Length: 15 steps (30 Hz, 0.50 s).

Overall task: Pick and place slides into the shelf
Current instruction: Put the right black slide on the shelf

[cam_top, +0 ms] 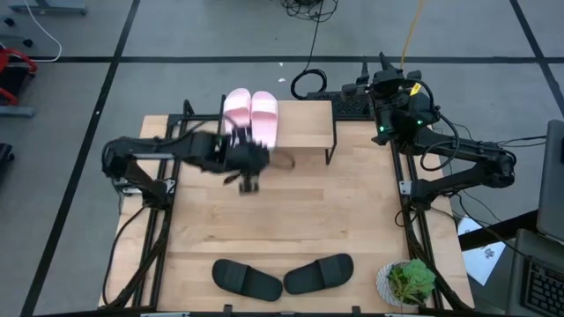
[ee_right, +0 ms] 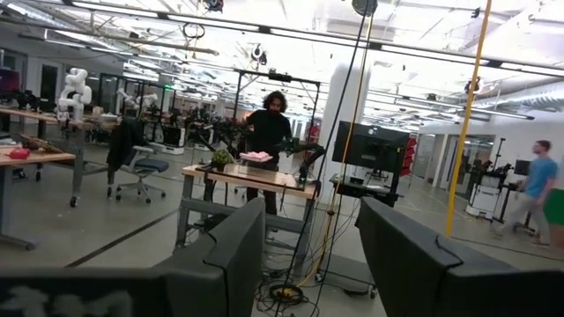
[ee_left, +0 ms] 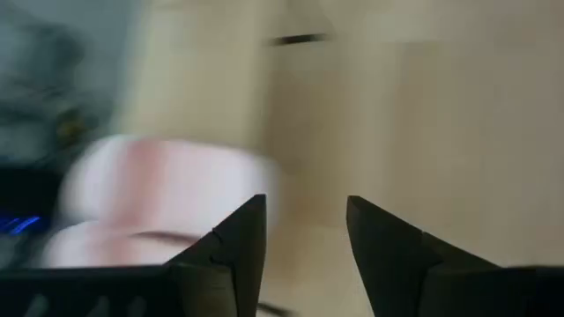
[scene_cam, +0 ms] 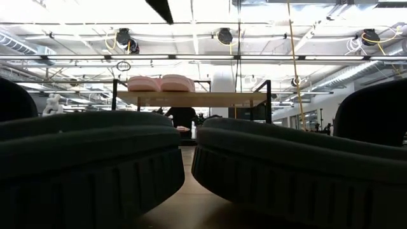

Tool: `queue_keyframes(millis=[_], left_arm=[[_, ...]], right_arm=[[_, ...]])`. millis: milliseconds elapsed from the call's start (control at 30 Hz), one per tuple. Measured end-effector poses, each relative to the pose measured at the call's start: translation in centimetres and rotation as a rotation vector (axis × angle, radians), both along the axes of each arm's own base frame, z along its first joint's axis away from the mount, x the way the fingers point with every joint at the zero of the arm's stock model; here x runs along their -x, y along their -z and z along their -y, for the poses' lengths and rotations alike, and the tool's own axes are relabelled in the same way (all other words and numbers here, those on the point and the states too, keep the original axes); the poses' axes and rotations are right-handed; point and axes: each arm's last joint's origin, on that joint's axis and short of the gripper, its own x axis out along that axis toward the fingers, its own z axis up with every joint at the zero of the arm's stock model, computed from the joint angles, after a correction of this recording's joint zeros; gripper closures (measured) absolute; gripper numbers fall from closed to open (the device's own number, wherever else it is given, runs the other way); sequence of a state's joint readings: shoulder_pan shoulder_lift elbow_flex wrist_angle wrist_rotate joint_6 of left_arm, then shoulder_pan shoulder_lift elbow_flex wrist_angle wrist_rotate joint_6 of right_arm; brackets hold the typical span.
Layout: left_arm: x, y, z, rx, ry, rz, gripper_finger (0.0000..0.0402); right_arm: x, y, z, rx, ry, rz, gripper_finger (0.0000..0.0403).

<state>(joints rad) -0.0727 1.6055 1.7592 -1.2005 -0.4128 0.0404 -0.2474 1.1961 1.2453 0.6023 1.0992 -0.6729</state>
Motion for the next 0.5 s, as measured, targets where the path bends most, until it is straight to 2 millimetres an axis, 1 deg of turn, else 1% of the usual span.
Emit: queue_keyframes(millis=[67, 133, 233, 333, 500], left_arm=[[0.1, -0.1, 2.7, 0.033, 0.099, 0.011, 0.0243], [0.0, 0.2, 5.2, 0.026, 0.18, 0.02, 0.0243], [-0.8, 1.2, 8.7, -0.001, 0.268, 0.035, 0.0243], [-1.6, 2.6, 11.4, -0.014, 0.345, 0.026, 0.0243], [-3.2, 5.1, 14.9, -0.018, 0.429, 0.035, 0.0243]], right_arm=[[0.1, -0.1, 0.0, 0.001, 0.0, 0.003, 0.0229], [0.1, -0.1, 0.0, 0.0, -0.002, 0.011, 0.0229], [0.2, -0.2, 0.0, 0.003, -0.001, 0.02, 0.0229], [0.2, -0.2, 0.0, 0.003, -0.001, 0.021, 0.0229], [0.2, -0.2, -0.1, 0.001, -0.004, 0.029, 0.0229]])
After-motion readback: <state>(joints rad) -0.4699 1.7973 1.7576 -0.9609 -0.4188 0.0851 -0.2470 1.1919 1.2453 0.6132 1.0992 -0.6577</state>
